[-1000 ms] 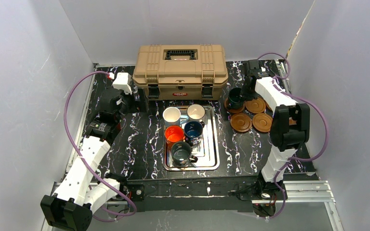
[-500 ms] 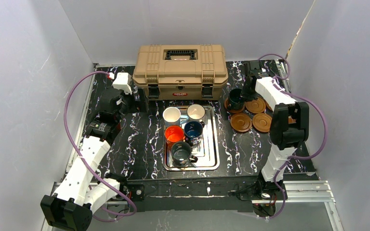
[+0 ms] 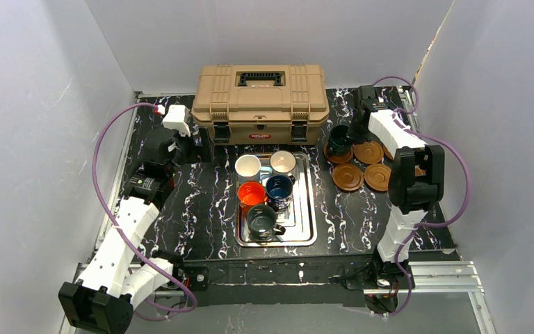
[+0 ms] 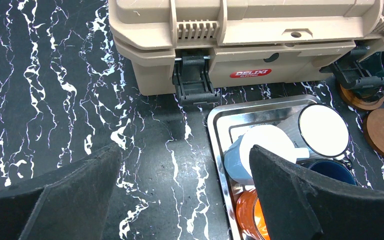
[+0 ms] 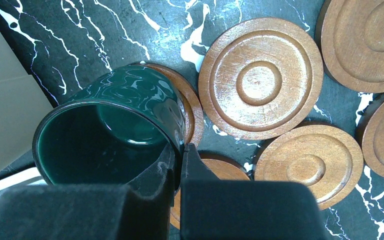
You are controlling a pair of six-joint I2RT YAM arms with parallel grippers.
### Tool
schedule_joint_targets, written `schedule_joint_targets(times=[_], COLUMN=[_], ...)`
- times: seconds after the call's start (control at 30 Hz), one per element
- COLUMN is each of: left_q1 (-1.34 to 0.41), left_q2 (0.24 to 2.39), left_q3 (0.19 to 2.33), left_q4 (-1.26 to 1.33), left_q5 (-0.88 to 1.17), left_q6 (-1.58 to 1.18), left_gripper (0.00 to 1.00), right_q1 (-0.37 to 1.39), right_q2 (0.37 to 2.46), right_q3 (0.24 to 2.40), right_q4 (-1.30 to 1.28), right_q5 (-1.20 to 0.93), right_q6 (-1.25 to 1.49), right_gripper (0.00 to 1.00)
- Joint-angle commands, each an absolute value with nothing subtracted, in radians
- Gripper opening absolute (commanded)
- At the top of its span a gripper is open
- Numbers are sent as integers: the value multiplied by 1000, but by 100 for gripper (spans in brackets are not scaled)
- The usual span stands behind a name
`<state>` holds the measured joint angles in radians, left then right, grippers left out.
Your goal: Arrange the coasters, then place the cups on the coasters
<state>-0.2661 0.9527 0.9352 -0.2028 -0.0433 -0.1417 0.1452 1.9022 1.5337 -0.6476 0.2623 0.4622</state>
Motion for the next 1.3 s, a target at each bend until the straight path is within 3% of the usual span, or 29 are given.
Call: schedule_joint_targets(times=[0.0, 0.27, 0.43, 0.73, 1.07, 1.27], left_q1=[-270, -270, -270, -270, -269, -269], left_q2=[937, 936, 936, 935, 924, 886], left_q3=[950, 950, 949, 949, 948, 915], left_q4=[-215, -215, -216, -213, -211, -174], left_q5=[-43, -43, -43, -44, -44, -56], left_q6=[-138, -139, -139, -139, -137, -144], left_gripper=[98, 98, 98, 98, 98, 98], right_q1=[140, 140, 141, 141, 140, 142], right_q2=[1909, 1899, 1891, 1847, 1679, 1513], right_q3=[1575, 1573, 1572, 1586, 1521, 1400], right_q4=[-622, -635, -638, -651, -644, -650], right_q5=[262, 258, 251, 221, 148, 13], right_q6=[453, 457, 457, 441, 367, 293], right_gripper=[1, 13, 30, 44, 72, 82])
